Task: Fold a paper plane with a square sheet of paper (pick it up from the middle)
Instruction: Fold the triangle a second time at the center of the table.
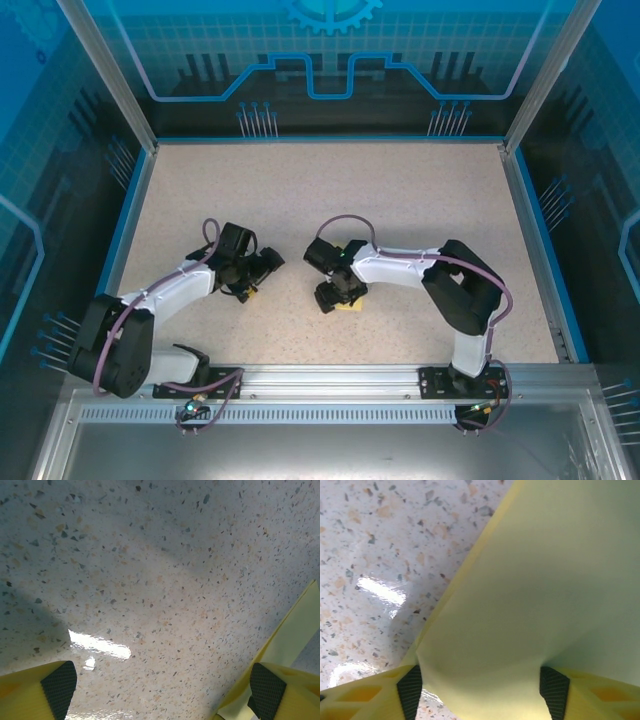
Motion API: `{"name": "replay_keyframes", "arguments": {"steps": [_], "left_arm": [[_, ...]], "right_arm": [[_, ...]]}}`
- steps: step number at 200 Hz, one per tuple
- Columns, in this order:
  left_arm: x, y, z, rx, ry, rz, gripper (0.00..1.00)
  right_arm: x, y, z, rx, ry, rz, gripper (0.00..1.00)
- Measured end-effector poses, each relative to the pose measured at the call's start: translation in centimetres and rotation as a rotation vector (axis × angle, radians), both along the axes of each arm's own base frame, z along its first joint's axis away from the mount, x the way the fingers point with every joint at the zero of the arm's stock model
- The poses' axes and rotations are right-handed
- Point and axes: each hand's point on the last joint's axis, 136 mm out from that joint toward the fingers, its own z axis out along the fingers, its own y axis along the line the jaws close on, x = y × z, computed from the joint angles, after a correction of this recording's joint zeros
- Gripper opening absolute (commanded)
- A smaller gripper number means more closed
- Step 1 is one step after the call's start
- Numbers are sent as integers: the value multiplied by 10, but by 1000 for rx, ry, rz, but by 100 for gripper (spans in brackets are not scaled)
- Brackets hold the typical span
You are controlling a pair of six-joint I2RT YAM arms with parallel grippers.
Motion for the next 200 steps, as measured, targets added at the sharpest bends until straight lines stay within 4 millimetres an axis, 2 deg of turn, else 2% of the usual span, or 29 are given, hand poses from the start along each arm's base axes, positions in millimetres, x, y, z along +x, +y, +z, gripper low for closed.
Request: {"name": "replay_keyframes", "arguments": {"steps": [19,68,102,121,138,158,200], "left_arm": [[0,0,-1,1,3,0,93],[-1,-2,-2,-8,9,-6,92],[3,-21,6,-105,-34,-77,84],[5,-38,16,-170,-75,-149,74],[3,-58,19,-215,-92,-233,59],[-1,-81,16,-257,-82,-311,44],[-10,-119,3,-328,-40,-406,20]], "right_arm": [[2,-3,0,7,8,-20,58],[3,-4,0,44,29,-34,57],[5,-7,2,150,72,-52,55],[6,-8,4,233,104,-62,54],[7,-9,6,306,136,-72,55],[8,-10,7,372,167,-76,55],[7,-11,9,451,196,-70,55]]}}
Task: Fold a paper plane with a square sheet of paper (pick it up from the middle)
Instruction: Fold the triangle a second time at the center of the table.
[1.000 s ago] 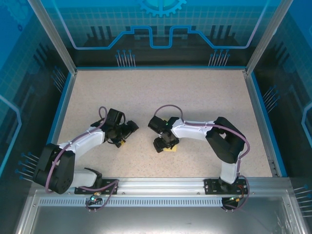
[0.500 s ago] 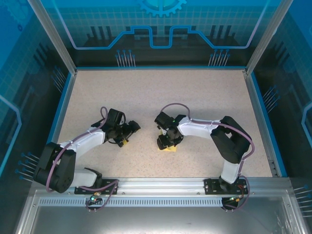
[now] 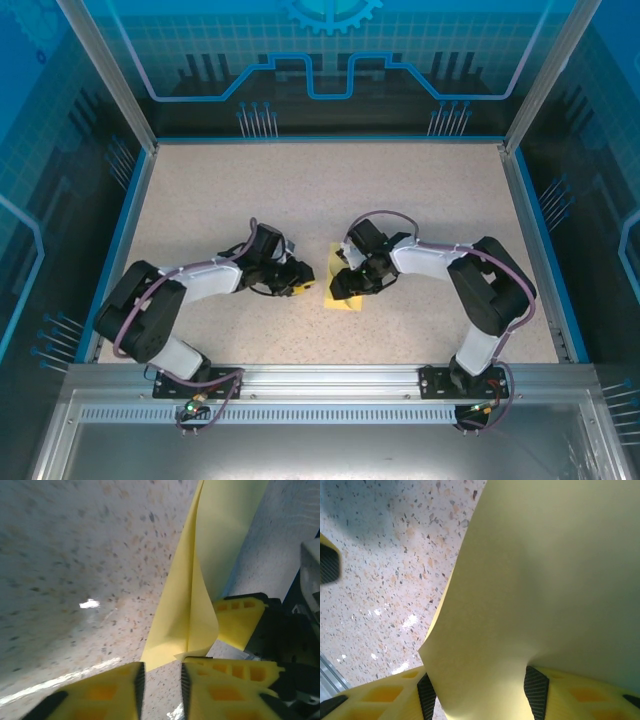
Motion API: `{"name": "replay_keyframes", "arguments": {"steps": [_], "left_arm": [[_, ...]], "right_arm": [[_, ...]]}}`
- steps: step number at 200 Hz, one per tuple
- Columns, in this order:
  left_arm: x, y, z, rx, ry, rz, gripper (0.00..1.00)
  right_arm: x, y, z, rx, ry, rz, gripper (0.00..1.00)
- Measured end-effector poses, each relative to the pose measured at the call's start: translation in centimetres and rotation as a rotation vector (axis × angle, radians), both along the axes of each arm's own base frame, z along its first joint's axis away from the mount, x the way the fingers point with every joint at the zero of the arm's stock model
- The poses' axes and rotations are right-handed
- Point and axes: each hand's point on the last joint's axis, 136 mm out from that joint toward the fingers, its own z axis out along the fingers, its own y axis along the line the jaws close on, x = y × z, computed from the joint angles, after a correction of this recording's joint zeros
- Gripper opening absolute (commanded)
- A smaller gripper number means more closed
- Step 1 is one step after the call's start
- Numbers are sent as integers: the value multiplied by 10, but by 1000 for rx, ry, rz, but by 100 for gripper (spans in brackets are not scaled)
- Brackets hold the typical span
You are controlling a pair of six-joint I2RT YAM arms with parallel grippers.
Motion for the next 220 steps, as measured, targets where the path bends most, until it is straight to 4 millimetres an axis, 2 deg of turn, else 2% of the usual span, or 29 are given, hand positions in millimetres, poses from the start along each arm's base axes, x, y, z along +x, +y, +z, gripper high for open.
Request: {"name": "replay_keyframes", "arguments": {"steps": [31,56,127,148,162,184,197,220], "left_arm": [[1,-21,-3,-19,-2,-54,7],[4,-30,-8,-20,8,-71,1],[2,-47,-28,-2,50,-114,0],[3,-48,-33,4,61,-116,0],[3,-49,-33,3,62,-117,0],[3,-49,-34,4,62,-117,0],[3,-49,-34,4,62,-117,0],[3,-49,-34,4,62,-117,0]], "right_arm": [[0,0,1,28,0,5,54],[0,-1,2,49,5,6,54],[-1,-2,6,85,-5,10,54],[0,-2,16,106,-26,8,58],[3,0,29,136,-57,7,65],[11,2,50,182,-107,3,69],[17,2,58,198,-133,-7,66],[29,-6,59,174,-146,-64,46]]}}
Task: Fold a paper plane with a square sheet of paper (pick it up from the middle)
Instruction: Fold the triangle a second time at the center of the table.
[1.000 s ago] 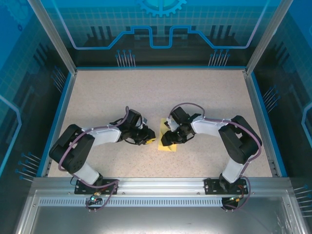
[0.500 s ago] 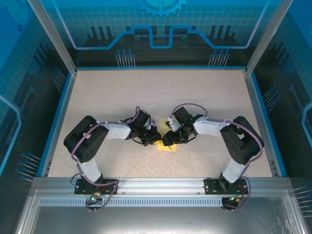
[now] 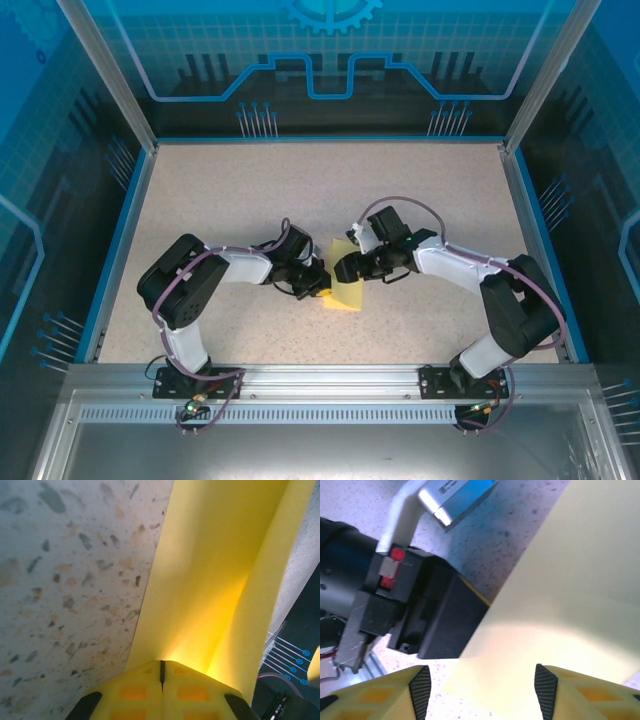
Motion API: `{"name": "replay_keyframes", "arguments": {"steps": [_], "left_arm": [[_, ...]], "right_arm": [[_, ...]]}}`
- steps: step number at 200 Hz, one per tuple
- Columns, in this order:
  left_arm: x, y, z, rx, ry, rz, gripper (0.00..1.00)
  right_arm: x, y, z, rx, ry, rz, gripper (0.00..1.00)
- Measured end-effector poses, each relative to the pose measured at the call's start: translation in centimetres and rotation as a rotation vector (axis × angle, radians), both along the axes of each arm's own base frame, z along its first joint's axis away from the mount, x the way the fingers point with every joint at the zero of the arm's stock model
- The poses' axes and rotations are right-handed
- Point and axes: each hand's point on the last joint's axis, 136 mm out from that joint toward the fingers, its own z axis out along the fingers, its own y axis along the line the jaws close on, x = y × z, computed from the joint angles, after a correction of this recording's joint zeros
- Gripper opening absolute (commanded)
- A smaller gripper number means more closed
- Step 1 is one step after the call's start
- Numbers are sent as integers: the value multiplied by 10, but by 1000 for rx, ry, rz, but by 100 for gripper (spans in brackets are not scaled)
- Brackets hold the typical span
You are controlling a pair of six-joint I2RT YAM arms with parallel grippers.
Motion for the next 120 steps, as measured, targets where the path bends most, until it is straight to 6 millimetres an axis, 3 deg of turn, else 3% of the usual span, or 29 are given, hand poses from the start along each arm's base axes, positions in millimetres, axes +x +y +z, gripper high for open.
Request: {"name": "replay_keyframes", "arguments": {"steps": [24,46,87,120], "left_arm": [[0,0,0,0,-1,-2,0],[0,0,0,0,-1,-2,0],[0,0,1,-1,-3,-2,0],[0,-1,8,-17,-14,-5,0]], "right_arm": [[6,-11,-10,-60,11,-53,28],[6,-15,-25,-101,54,-75,19],[3,-18,-54,-158,128,-75,17],[2,-19,-59,-169,145,-74,17]]}}
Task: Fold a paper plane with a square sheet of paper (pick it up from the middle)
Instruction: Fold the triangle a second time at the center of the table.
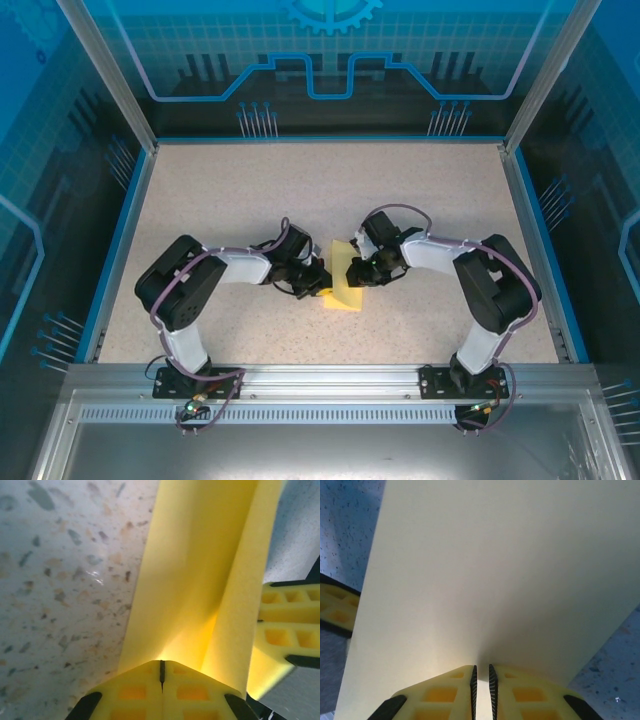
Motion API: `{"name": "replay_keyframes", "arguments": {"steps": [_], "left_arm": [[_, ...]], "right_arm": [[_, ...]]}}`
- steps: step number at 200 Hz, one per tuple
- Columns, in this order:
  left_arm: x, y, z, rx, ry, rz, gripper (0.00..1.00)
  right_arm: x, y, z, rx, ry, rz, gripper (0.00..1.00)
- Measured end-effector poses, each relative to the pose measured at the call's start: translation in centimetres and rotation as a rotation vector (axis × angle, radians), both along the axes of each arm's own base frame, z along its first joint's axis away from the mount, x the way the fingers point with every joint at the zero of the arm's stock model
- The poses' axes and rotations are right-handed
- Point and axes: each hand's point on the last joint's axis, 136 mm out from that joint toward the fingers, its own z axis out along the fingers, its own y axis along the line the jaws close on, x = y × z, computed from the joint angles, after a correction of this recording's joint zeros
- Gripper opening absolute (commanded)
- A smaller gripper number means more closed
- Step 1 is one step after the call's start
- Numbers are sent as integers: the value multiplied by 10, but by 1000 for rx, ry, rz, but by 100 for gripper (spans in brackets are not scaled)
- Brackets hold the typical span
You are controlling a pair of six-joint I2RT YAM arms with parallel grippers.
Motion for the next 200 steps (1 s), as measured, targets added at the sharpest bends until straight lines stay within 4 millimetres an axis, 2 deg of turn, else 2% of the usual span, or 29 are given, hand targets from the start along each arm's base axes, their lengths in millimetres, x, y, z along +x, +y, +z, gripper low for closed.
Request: {"name": "replay_keyframes", "arguments": {"steps": [41,74,116,132,147,174,187,200], "left_arm": [[-3,-6,18,-58,-26,-24,0],[-8,-19,34,-129,-51,-71,3],[-5,-30,33,-161,-35,-85,6],[-3,-32,30,-166,-31,-85,7],[-2,-33,27,-165,-24,-81,8],[-2,-32,20,-154,0,-70,8],[-1,-32,20,-151,-3,-66,8],[-1,-31,19,-146,-5,-62,7]], "right_arm": [[1,-1,-5,-16,14,-2,17],[0,-1,-5,-19,20,-2,18],[0,0,-3,-10,30,-18,18],[3,-3,6,-4,15,-40,19],[8,-7,23,26,-21,-71,21],[15,-19,58,92,-110,-135,34],[10,-24,62,119,-115,-155,40],[0,-24,57,147,-89,-155,42]]}}
